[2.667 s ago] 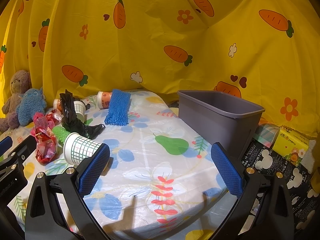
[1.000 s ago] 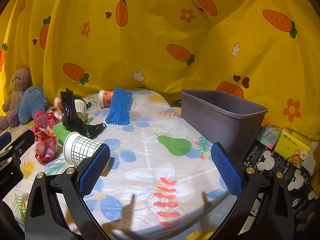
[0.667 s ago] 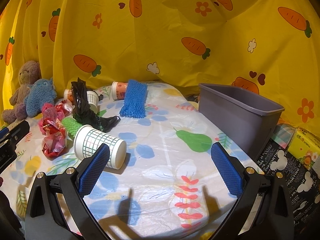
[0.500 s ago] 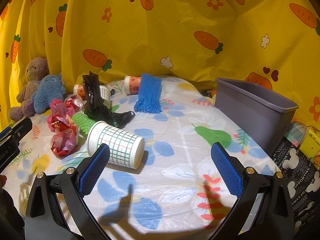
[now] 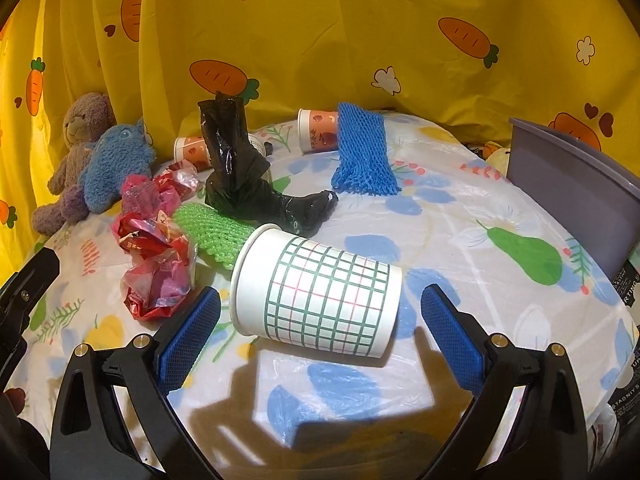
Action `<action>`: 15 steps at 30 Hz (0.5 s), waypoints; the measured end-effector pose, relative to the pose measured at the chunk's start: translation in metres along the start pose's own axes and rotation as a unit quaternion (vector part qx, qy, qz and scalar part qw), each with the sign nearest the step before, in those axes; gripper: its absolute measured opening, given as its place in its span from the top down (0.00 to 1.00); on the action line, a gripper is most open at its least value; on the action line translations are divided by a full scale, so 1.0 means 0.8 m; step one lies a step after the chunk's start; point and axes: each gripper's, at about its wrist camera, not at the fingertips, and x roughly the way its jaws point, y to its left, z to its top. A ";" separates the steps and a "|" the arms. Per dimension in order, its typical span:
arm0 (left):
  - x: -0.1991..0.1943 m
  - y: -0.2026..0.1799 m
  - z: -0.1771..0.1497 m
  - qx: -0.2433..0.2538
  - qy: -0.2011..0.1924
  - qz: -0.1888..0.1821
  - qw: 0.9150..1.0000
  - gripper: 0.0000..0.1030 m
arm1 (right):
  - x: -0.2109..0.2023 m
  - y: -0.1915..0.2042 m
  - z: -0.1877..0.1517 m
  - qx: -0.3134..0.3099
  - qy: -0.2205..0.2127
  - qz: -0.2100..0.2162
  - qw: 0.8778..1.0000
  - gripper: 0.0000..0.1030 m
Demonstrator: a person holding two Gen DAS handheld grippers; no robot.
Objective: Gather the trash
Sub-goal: 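Grasp the red-white wrapper with the left tool while the right tool grasps the grid cup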
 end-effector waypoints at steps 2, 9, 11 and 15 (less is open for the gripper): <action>0.005 -0.003 0.000 0.004 0.004 -0.006 1.000 0.19 | 0.005 -0.002 0.001 0.005 0.010 0.005 1.000 0.11; 0.033 -0.016 0.000 0.012 0.040 -0.042 0.998 0.31 | 0.008 -0.010 0.002 0.007 0.018 0.018 1.000 0.25; 0.043 -0.022 0.001 0.017 0.053 -0.053 0.997 0.37 | 0.006 -0.012 0.001 0.006 0.015 0.016 1.000 0.25; 0.065 -0.030 0.004 0.018 0.082 -0.074 0.994 0.45 | 0.000 -0.018 -0.001 0.000 0.009 0.013 1.000 0.25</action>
